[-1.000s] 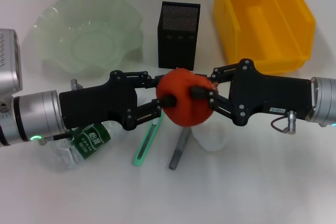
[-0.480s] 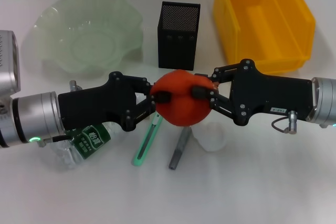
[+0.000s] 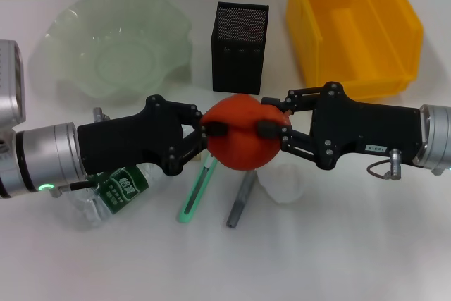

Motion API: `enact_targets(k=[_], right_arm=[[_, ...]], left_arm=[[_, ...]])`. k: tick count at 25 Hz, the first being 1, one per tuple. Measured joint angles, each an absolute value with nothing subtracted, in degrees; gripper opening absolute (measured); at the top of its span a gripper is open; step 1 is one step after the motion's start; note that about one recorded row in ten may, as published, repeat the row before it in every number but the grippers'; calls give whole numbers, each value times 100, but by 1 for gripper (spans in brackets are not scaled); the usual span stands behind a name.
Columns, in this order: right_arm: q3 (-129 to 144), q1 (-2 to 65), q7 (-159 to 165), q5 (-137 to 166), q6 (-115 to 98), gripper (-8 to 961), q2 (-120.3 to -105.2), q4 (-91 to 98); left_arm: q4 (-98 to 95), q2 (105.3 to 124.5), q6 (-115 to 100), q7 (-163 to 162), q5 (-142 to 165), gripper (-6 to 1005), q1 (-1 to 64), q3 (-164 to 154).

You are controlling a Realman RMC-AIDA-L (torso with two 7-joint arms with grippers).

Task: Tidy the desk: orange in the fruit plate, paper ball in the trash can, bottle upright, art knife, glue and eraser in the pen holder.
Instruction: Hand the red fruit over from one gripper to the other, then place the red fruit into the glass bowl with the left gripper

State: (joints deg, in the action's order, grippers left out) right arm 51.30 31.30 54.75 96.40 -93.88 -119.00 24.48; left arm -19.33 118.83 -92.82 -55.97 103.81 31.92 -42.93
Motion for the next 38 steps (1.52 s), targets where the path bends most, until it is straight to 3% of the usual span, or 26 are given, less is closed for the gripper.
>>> enact_targets(k=[6,11,17,23,38], right_arm=[[5132,3115,5614,9645,-9378,314,-11882,2495],[5132,3111,5706,9661,-9319,540,-11866,2508],[5098,3037,5945,9905,-9282,738,-11830,2665],[5133,2814,5987,9947,-9015,813,-11797,2728],[5107,2651,5964,10029,-8646,812,-11816,2681]], left_arm=[[-1933,11883,-9282,-5651,10372,60,3207,-4282],[-1933,11883,-9282,-5652,10362,59,3225,-4277],[-1937,11882,-9251,-5652,10138,59,3227,-4271],[-1978,11869,-9248,-5672,9994,59,3207,-4263],[-1990,11856,-9241,-5721,9603,60,3189,-4224]])
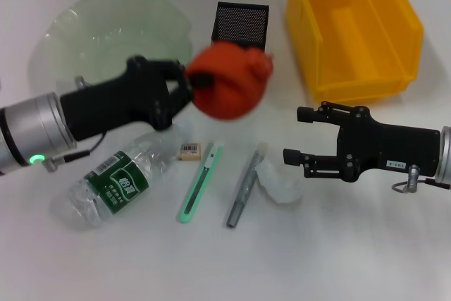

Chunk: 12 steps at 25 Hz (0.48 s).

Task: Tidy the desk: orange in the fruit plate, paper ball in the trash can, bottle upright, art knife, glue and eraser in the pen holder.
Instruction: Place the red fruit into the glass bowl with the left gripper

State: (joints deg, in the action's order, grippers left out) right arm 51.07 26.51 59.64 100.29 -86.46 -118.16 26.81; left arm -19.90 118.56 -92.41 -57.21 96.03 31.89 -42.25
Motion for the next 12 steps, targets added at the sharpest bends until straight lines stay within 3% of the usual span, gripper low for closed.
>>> enact_targets(k=[12], right_arm=[[5081,2635,5937,10029,-8642,813,-11830,2680]], left_arm=[[-1673,11891,-7534,-5651,7999,60,3191,-4201]])
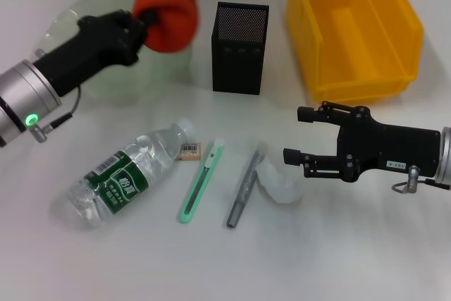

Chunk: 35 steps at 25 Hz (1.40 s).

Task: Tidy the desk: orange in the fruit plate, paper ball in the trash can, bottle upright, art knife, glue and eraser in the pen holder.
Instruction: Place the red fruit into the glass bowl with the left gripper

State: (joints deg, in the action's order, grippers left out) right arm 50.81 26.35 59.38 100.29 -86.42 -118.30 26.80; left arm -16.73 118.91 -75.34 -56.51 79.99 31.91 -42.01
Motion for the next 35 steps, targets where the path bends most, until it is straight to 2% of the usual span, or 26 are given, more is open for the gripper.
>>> enact_targets(k=[35], right_arm=[[5118,2667,5939,10028,-8569,809,-11830,2717]], left_arm=[[-1488,11910,-5841,-5205,7278,59,3448,-4217]])
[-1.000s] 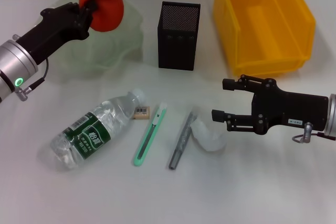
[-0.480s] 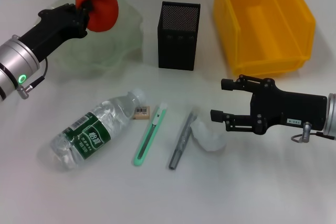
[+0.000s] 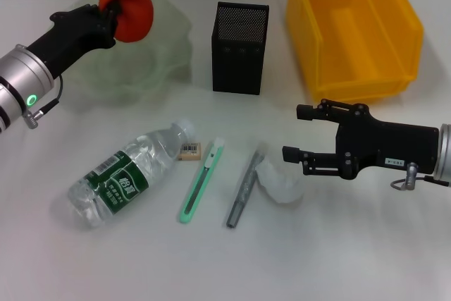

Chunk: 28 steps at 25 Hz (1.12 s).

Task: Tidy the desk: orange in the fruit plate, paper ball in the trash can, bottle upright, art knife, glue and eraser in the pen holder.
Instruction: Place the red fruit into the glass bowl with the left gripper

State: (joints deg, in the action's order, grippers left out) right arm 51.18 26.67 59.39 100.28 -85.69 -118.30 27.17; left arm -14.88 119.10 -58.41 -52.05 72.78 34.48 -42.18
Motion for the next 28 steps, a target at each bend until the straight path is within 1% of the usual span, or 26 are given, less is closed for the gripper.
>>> enact_targets(k=[12,23,28], right_arm=[[5091,2637,5937,10028,-8584,809,-11830,2716],[5125,2655,5962,10028,-8578,810,-11830,2715],[5110,2657,5961,10028,-8593,810,-11830,2715]], left_arm=[[-1485,11891,-5607,-5230,7332,59,3475,-4254],[-1485,11882,-5648,-5220,7336,87,3438,-4254],[-1485,11888,-5662,-5255,7336,296,3434,-4261]])
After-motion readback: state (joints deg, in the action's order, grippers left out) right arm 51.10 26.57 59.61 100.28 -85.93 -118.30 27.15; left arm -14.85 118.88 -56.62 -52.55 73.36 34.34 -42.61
